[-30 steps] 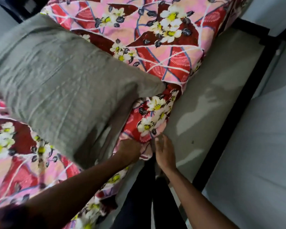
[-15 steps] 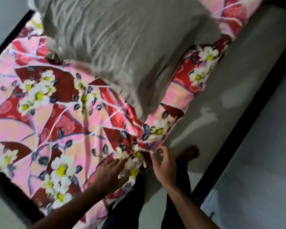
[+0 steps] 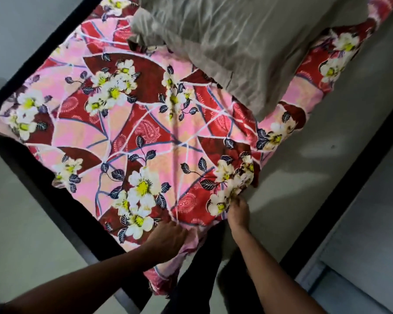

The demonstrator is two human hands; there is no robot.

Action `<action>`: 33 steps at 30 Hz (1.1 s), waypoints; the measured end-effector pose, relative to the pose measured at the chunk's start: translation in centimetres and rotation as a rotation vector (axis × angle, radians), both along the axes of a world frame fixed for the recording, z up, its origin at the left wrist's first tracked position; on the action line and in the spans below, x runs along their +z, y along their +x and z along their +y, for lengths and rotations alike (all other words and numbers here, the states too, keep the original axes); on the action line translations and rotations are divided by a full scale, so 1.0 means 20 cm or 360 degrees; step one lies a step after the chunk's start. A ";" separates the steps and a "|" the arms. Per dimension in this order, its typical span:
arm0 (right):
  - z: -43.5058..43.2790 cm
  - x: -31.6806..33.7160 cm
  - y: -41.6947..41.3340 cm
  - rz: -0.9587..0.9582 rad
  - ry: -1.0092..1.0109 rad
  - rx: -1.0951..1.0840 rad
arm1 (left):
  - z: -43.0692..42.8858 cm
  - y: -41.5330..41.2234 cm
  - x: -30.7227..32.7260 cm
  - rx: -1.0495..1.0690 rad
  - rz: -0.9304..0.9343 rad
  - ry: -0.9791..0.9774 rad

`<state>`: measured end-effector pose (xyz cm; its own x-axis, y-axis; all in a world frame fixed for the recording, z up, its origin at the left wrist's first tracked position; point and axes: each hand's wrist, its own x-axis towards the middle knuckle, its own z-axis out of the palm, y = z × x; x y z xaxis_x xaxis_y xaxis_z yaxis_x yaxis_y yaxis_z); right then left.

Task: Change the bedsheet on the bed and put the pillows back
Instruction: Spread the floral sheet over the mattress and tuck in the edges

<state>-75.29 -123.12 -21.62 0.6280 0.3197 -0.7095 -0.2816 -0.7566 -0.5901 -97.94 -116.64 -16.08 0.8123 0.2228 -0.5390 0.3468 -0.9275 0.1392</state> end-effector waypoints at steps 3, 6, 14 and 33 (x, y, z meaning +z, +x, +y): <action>-0.11 -0.02 -0.01 -0.0158 -0.0152 0.0134 | -0.02 -0.15 0.01 -0.0034 0.0043 -0.0065; -0.28 -0.02 -0.11 -0.0315 -0.0297 0.0393 | -0.06 -0.26 0.02 0.0112 0.0001 -0.0073; -0.40 0.05 -0.06 -0.0413 -0.0521 0.0057 | -0.39 -0.36 -0.01 0.0084 -0.0178 -0.0067; -0.32 0.18 -1.50 -0.1325 0.0107 0.1302 | 0.24 -0.81 0.10 -0.0380 0.0213 0.0508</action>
<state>-105.33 -129.53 -17.97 0.4806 0.8654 -0.1419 0.7677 -0.4934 -0.4089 -114.07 -111.83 -14.09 0.7890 0.2095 -0.5776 0.1124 -0.9734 -0.1996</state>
